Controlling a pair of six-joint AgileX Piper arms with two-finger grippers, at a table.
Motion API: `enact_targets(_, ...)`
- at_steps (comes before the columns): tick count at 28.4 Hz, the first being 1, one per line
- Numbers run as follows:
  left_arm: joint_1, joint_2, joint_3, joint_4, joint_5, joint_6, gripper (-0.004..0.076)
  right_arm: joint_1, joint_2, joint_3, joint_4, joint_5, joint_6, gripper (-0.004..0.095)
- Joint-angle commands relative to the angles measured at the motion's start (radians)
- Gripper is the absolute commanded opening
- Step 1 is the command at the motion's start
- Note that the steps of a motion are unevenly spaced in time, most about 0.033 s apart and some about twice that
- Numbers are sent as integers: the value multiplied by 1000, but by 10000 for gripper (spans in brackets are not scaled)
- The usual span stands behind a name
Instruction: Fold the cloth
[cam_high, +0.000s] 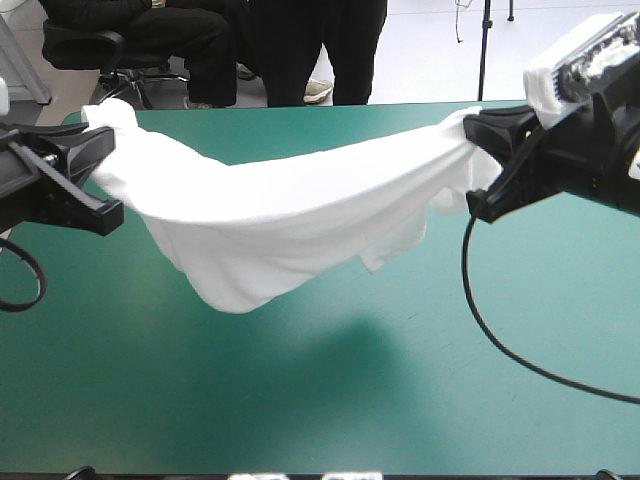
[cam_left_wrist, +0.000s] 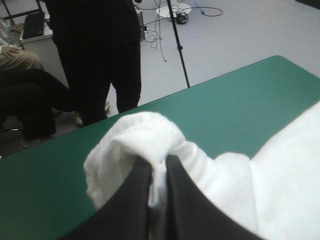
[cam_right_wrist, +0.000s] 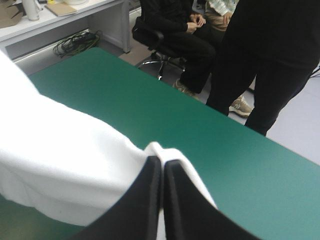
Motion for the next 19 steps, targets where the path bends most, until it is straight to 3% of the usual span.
enact_targets(1,-2,-47,4,-106,59,13,-17,-2,-46,-21,39,27,26,-17)
enact_targets(9,-2,-122,139,-217,61,-36,-17,-2,-146,73,116,27,64,-17)
enact_targets(19,-2,-131,491,-181,61,-163,-17,-2,-177,468,82,14,83,-17)
